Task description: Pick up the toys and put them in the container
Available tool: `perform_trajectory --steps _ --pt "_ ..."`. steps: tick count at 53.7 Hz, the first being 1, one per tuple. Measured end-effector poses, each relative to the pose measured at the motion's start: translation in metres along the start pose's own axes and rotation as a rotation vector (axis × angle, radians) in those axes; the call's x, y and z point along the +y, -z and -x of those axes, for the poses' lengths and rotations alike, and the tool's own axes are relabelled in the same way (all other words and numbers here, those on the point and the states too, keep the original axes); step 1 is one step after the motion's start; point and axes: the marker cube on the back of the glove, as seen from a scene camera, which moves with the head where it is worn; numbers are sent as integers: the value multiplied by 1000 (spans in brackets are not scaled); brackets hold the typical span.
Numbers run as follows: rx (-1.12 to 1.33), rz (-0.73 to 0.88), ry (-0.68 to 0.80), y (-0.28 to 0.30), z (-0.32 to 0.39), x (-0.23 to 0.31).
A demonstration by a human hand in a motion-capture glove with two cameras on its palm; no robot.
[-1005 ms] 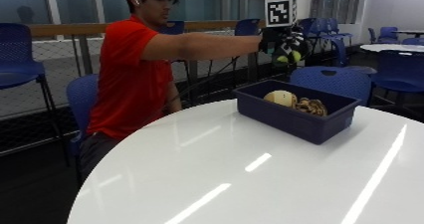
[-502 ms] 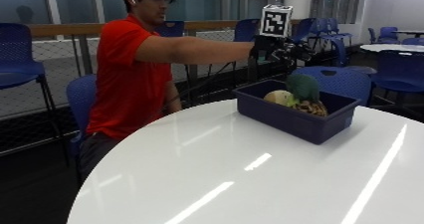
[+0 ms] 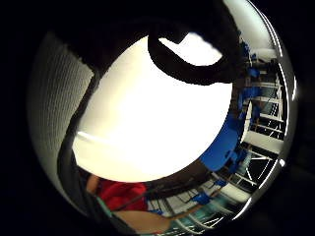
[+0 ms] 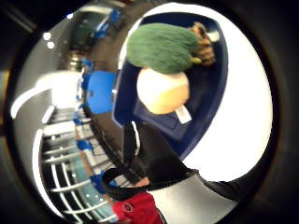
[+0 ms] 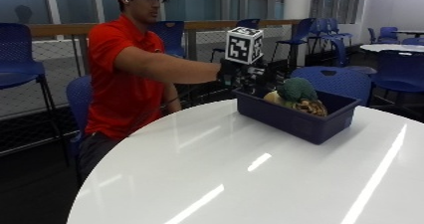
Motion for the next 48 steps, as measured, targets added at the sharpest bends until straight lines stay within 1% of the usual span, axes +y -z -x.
perform_trajectory --steps 6,16,32,48 --pt "-19 10 -39 -15 -26 13" --pt "18 11 -107 -35 -76 39" --pt "-2 7 -160 -53 -124 66" --pt "-2 6 -204 -70 -158 84"
